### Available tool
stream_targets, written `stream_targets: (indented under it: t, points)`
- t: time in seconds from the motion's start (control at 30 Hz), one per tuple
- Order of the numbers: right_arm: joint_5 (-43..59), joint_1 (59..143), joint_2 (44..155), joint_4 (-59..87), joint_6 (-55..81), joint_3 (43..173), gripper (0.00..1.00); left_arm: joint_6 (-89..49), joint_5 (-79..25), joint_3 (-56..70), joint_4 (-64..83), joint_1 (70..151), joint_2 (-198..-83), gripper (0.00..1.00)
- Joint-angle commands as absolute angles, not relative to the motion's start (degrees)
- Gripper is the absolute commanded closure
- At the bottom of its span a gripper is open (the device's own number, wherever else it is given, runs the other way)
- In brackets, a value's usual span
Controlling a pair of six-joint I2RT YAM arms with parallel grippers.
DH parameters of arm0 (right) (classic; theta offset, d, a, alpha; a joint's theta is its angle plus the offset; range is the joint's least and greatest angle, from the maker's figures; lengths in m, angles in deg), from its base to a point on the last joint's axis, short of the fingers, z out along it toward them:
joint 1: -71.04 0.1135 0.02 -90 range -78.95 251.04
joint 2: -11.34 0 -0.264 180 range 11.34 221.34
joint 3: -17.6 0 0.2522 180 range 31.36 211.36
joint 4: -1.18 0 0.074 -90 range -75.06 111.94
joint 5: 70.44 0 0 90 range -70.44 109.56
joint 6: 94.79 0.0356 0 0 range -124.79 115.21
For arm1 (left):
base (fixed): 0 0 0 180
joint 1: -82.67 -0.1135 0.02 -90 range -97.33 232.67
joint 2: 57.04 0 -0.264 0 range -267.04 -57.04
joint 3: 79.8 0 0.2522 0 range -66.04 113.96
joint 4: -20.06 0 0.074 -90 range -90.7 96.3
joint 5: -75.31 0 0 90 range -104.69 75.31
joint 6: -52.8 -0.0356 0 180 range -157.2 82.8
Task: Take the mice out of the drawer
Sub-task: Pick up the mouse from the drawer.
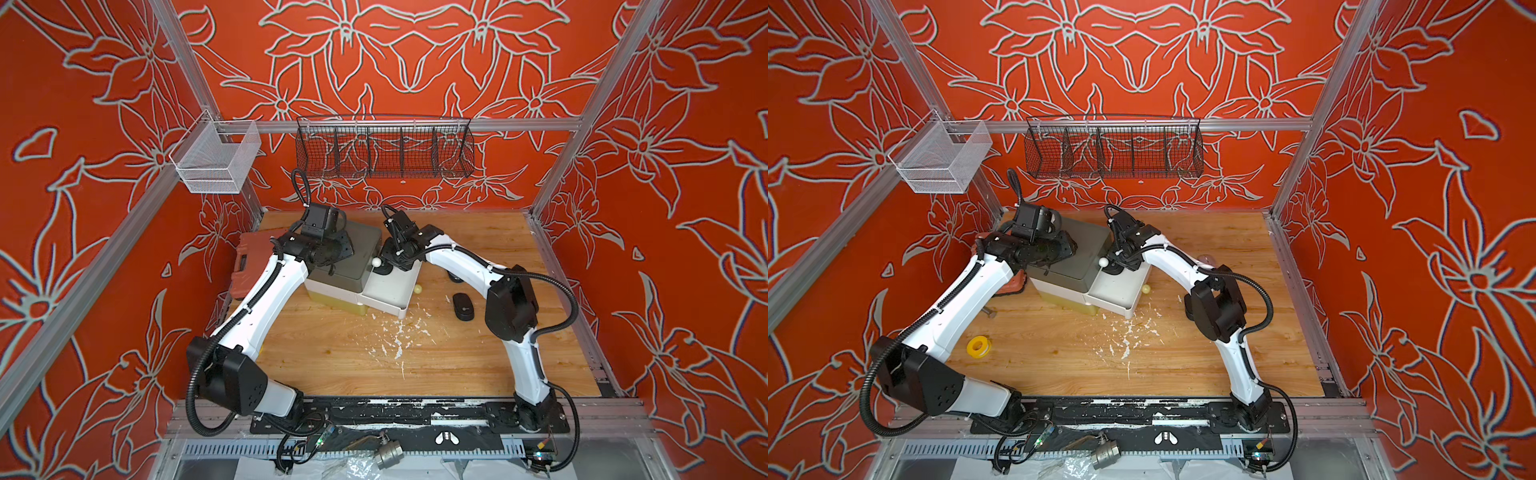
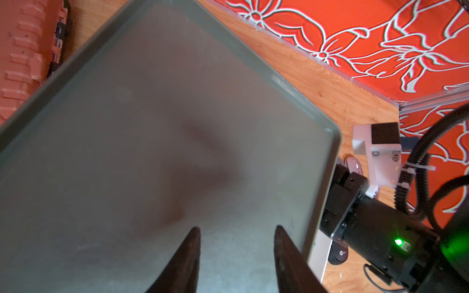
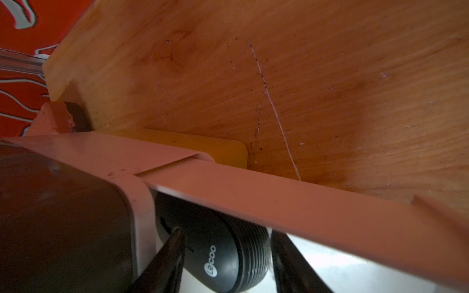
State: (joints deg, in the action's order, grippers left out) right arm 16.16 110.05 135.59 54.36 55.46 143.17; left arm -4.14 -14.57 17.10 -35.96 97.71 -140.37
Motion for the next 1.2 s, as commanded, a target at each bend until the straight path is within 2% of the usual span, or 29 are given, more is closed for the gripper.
stream_targets:
  t: [0.0, 0.2, 0.47, 0.6, 0.7, 0.93, 1.17]
  points:
    - [16.6, 110.8, 138.0, 57.3, 57.2, 144.4, 0.44, -2.4, -12.6, 16.3, -35.3, 97.5, -140.9, 0.57]
    - [18.9, 110.8, 136.9, 60.7, 56.3, 142.3, 0.47, -0.4, -9.3, 14.7, -35.3, 97.4, -141.1, 0.60]
    - [23.0, 110.9, 127.8, 60.5, 55.7, 131.0, 0.48, 0.9, -8.3, 12.8, -34.3, 97.1, -140.4, 0.61]
    - [24.0, 111.6, 124.5, 60.6, 52.7, 130.9, 0.48, 0.9, -9.1, 13.0, -34.1, 97.1, -140.1, 0.61]
    - [23.8, 111.7, 123.6, 62.4, 47.1, 133.4, 0.44, 0.5, -10.2, 13.4, -34.3, 97.1, -140.0, 0.61]
    - [12.6, 111.1, 124.4, 64.5, 19.3, 136.0, 0.30, -0.8, -12.2, 14.1, -34.9, 97.0, -137.4, 0.60]
    - [7.1, 110.3, 125.9, 68.1, 0.6, 137.5, 0.21, -1.6, -14.5, 12.2, -35.8, 97.1, -133.4, 0.59]
